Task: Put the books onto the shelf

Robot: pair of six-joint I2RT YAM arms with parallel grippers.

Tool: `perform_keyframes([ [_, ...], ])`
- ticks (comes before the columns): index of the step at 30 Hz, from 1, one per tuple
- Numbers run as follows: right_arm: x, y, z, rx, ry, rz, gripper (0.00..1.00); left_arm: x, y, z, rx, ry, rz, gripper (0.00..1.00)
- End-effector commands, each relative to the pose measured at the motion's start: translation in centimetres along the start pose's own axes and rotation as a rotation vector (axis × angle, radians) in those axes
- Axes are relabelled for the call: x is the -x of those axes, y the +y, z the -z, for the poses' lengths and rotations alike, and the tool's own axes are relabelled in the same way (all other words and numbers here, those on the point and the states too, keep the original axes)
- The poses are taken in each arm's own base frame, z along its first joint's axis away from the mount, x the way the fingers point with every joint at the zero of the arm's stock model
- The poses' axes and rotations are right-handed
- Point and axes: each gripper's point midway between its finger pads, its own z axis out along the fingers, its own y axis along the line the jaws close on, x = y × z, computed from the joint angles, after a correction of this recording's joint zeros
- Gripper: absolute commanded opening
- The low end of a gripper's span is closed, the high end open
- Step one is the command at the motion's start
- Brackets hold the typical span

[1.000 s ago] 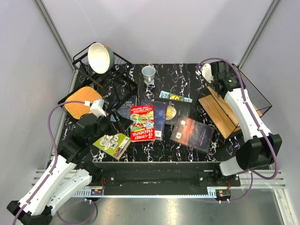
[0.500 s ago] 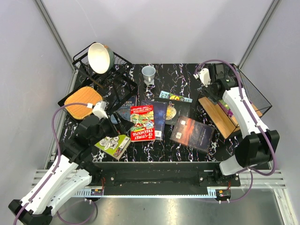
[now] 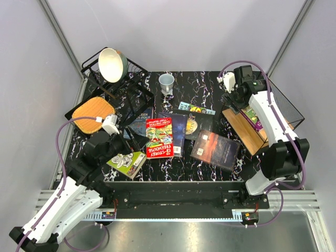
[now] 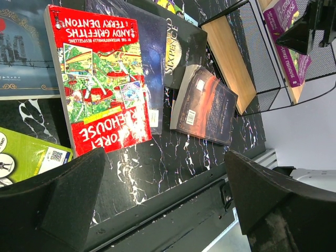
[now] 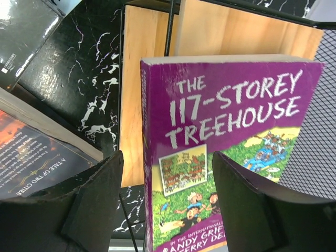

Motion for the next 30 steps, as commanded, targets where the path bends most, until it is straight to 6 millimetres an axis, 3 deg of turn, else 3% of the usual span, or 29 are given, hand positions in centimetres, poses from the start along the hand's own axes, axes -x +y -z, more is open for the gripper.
perform_keyframes([
  [1,0.9,-0.8,0.0,-0.005,-0.017,-0.043,0.74,0.6,-1.1,0.0,-0.055,-0.024,-0.015,0.99],
  [11,-0.6,-4.3,-1.2,-0.054,0.033,-0.114,0.69,0.4,-1.0,0.1,-0.06,-0.019,-0.02,0.99],
  [30,-2.1,-7.1,-1.2,-0.07,0.057,-0.146,0.68,0.3,-1.6,-0.2,-0.082,0.001,-0.024,0.99],
])
